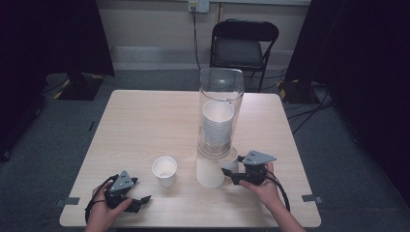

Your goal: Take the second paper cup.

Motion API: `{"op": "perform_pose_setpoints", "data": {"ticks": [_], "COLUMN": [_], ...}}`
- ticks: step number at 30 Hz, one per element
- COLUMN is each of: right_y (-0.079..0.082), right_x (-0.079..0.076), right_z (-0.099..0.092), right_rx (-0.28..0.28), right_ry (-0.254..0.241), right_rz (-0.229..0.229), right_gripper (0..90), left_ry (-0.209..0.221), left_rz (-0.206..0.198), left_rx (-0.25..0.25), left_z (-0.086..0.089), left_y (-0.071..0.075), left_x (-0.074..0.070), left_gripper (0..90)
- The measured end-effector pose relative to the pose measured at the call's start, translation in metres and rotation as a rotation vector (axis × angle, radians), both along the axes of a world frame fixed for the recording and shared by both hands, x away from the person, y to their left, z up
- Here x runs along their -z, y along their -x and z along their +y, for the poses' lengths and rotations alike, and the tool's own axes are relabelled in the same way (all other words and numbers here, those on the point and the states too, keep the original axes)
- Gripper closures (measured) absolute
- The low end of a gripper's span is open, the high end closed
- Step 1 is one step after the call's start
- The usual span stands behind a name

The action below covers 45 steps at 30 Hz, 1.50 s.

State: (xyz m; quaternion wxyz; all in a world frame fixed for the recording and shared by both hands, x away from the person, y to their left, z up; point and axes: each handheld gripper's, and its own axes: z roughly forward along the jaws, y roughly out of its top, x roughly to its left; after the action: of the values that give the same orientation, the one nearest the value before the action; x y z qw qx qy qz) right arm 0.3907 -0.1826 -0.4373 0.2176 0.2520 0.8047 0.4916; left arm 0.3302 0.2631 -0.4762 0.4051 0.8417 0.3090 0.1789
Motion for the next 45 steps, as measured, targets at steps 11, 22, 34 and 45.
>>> {"op": "perform_pose_setpoints", "data": {"ticks": [11,22,34,45], "right_y": [-0.005,-0.013,-0.012,-0.002], "right_x": [0.002,0.009,0.013,0.008], "right_z": [-0.027,-0.035,-0.039,-0.057], "right_rx": [0.088,0.15,0.156,0.169], "right_ry": [-0.03,0.013,0.061,0.074], "right_rz": [-0.007,0.031,0.053,0.086], "right_gripper": [31.2,29.9,24.1,15.8], "left_ry": [0.0,0.0,0.0,0.0], "left_rz": [0.0,0.0,0.0,0.0], "left_rx": [0.0,0.0,0.0,0.0], "left_z": [0.0,0.0,0.0,0.0], "left_y": [0.0,0.0,0.0,0.0], "left_x": [0.0,0.0,0.0,0.0], "left_gripper": [15.0,15.0,15.0,15.0]}}
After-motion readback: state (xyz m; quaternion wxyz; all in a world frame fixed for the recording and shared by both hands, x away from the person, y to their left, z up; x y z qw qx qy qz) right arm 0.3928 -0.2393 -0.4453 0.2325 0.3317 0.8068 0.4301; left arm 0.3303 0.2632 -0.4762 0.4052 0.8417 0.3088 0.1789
